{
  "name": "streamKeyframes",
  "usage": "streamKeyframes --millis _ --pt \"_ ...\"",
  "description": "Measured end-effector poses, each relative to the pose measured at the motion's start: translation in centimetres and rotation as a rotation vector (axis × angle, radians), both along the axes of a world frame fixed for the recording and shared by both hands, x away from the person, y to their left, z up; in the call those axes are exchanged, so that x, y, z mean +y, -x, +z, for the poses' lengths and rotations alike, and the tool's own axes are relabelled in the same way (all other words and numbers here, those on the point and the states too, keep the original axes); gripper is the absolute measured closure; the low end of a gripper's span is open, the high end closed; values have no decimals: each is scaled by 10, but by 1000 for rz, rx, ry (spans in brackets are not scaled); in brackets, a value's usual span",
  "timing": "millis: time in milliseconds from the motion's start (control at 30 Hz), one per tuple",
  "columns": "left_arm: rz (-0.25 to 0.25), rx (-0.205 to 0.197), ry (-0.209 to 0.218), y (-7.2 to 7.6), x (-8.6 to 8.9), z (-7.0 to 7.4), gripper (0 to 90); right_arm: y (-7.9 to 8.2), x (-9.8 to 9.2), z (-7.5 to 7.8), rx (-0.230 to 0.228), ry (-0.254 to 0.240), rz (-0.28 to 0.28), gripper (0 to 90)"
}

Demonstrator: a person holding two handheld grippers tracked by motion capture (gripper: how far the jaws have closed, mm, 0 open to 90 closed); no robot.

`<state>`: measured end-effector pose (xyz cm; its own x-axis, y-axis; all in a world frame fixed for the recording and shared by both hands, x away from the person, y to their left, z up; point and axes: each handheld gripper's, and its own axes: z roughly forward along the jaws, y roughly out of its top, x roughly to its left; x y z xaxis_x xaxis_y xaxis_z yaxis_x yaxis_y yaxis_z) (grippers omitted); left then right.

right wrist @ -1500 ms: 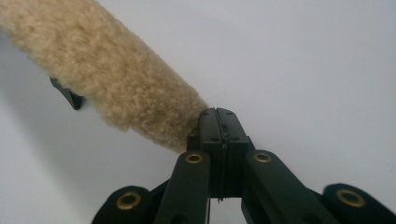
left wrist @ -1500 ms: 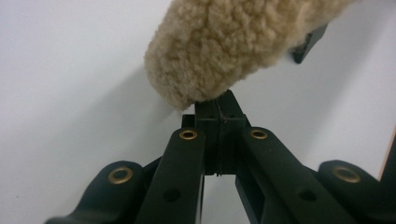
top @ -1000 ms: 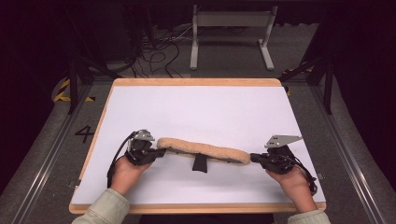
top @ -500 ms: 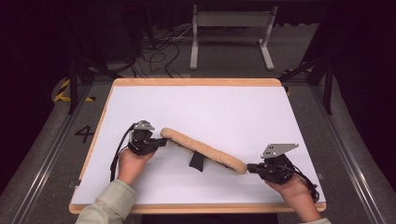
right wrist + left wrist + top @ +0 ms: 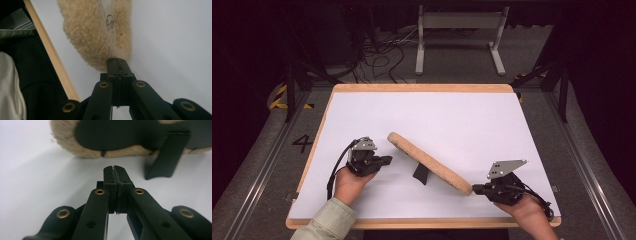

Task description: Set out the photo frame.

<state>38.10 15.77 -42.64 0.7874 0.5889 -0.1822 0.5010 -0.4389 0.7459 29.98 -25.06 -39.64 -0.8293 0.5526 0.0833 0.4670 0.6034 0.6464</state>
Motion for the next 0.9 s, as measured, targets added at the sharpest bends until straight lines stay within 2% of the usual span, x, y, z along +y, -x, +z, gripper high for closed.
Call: streamKeyframes --millis 100,300,333,433,500,567,767,800,867,900 --pt "-31 -4 -4 6 -5 1 887 3 4 -1 10 -2 28 900" --pt "-78 -1 7 14 -12 3 884 9 19 -4 16 32 78 900" --pt "-99 4 13 15 -13 4 884 10 22 -4 19 35 88 900" --pt "-177 -10 -9 22 -22 5 898 10 27 -5 23 44 106 900" --pt "-219 -17 -13 27 -28 6 899 8 25 -6 23 45 102 897" --pt "-269 -12 1 33 -36 7 899 6 23 -7 22 49 79 896" --pt "-345 29 47 43 -55 2 899 2 15 -7 8 36 26 896" --pt "-353 32 43 44 -59 1 899 2 15 -7 7 36 19 896" --pt "-370 7 7 47 -72 -5 899 1 13 -8 7 34 9 897" --pt "-376 7 8 47 -77 -8 900 0 13 -9 9 33 7 897"
